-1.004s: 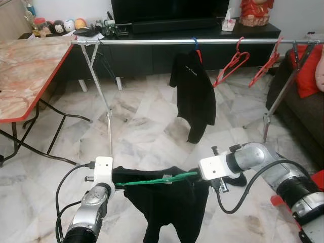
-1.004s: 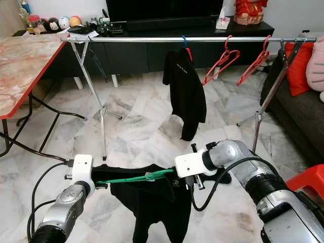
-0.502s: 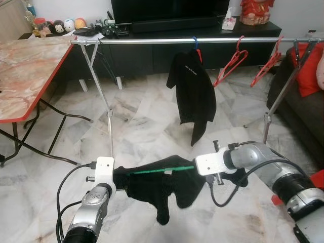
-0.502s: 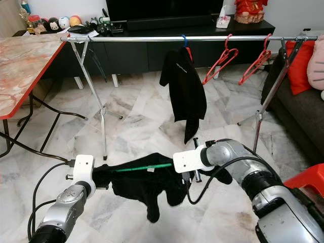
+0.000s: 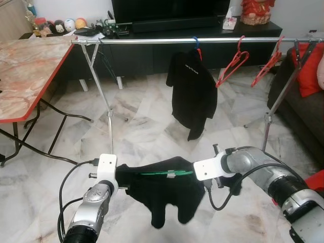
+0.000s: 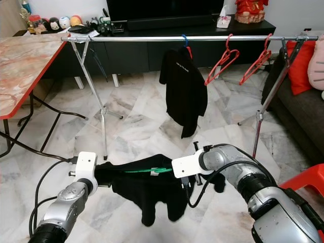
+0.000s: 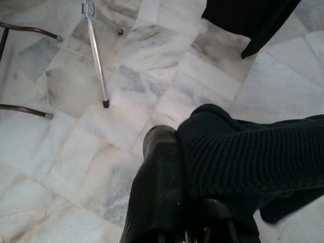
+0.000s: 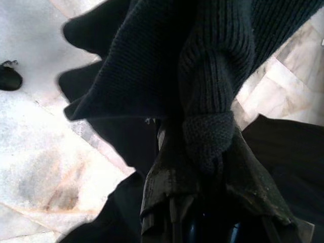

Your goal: Hang hanger

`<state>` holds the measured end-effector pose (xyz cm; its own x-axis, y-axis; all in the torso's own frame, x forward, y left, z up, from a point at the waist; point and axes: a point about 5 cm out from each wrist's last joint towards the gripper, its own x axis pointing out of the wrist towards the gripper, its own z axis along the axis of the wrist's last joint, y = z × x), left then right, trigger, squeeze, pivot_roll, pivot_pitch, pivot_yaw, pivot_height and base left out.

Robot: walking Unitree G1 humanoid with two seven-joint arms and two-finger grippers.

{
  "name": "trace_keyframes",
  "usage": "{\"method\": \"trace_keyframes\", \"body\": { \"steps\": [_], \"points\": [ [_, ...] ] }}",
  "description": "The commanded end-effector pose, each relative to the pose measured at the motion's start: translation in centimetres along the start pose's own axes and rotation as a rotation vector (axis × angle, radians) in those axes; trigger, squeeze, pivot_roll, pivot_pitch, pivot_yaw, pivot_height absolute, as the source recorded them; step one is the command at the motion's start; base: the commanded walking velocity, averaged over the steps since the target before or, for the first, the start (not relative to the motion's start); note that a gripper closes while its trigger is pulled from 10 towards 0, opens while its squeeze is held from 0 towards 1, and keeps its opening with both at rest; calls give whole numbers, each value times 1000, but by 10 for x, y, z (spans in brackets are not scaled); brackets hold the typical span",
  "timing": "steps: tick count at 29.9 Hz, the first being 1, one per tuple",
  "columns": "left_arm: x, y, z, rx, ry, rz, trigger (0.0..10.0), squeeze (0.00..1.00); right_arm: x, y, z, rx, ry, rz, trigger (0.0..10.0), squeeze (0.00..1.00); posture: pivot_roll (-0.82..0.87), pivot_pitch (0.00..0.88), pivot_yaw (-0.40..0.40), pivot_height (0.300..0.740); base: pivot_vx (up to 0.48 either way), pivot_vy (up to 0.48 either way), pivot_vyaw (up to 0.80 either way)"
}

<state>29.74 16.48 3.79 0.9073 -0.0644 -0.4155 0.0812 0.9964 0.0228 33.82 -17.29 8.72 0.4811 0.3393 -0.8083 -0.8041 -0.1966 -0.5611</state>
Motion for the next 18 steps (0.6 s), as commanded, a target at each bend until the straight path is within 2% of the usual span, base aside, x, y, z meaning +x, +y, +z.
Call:
{"method": "trace_keyframes", "body": {
  "steps": [1,3,5,6,7,8,10,14,16,17,18],
  "points": [
    [-2,12,0,12,4,43,0,0,-2,-1,-7,6,40,2,0,0,-159,37,69,740,0,0,0],
    [-2,7,15,7,-27,-21,0,0,5,-5,-1,99,55,-67,0,0,-160,33,67,740,0,0,0],
    [-3,6,17,6,-30,-29,0,0,6,-5,-1,109,59,-75,0,0,-160,33,67,740,0,0,0],
    [-2,6,25,-1,-45,-27,0,0,11,-6,4,211,42,-120,0,0,-156,27,62,740,0,0,0],
    [-2,6,29,-2,-52,-26,0,0,14,-5,5,261,35,-134,0,0,-150,19,60,740,0,0,0],
    [-2,6,29,-2,-52,-26,0,0,14,-5,5,261,35,-134,0,0,-150,19,60,740,0,0,0],
    [-1,5,35,-9,-67,-24,0,0,17,-4,7,334,31,-154,0,0,-150,19,60,740,0,0,0],
    [-1,3,44,-10,-88,-34,0,0,23,0,8,414,41,-170,0,0,-145,2,60,740,0,0,0],
    [-2,-1,51,-7,-100,-64,0,0,28,3,12,514,22,-186,0,0,-148,0,63,740,0,0,0],
    [-2,-1,51,-7,-100,-64,0,0,28,3,12,514,22,-186,0,0,-148,0,63,740,0,0,0],
    [-2,-2,53,-10,-104,-78,0,0,30,5,15,552,12,-183,0,0,-148,0,63,740,0,0,0]
  ]
}}
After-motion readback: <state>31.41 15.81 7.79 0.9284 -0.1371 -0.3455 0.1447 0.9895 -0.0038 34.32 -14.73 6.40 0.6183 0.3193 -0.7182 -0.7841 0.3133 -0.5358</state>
